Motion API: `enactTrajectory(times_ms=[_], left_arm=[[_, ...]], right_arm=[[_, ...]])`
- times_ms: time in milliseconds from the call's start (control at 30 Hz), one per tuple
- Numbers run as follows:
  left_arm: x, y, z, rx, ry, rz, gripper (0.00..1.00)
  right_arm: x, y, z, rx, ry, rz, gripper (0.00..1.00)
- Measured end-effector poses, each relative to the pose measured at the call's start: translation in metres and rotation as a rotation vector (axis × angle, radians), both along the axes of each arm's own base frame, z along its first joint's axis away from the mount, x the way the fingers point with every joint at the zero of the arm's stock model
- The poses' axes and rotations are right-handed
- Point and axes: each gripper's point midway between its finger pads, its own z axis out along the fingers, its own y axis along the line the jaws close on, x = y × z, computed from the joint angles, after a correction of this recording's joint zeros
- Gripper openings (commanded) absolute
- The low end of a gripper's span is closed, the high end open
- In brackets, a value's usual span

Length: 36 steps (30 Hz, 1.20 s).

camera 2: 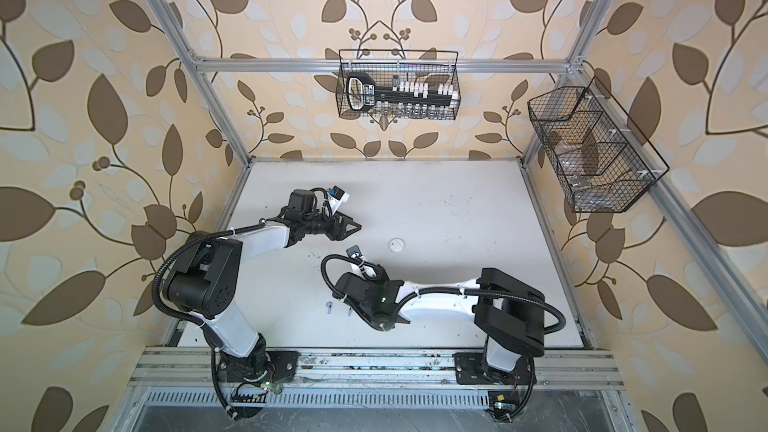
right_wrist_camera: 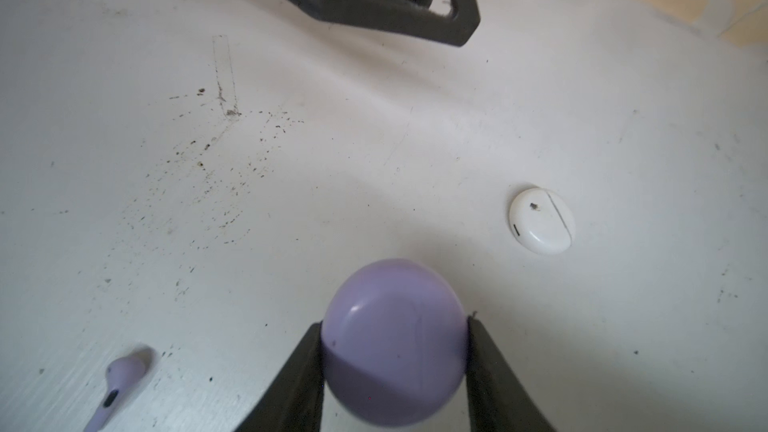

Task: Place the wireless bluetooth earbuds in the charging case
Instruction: 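Lift the lavender case with the right gripper while the left gripper approaches, then close the left gripper on the lavender case held by the right gripper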

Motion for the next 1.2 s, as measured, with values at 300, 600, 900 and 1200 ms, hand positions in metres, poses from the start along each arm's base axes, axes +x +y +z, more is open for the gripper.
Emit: enactTrajectory(times_ms=[300,600,900,1200], left_arm=[[-0.032,-0.011,0.022,-0.027,0.061,-0.195,0.52],[-0.069,-0.021,0.042,-0.039,0.095,-0.38,0.52],[-0.102,-0.043,0.038,-0.024,0.143,-0.486,0.54],[-0.112,-0.047,0.047,-0.025,0.133,-0.509,0.55]], right_arm=[[-0.016,-0.013,0.025,-0.006,-0.17,0.01,0.38],[-0.018,-0.025,0.04,-0.032,-0.25,-0.019,0.38],[-0.017,-0.029,0.043,-0.079,-0.283,-0.022,0.38],[-0.014,-0.029,0.046,-0.085,-0.292,-0.02,0.38]])
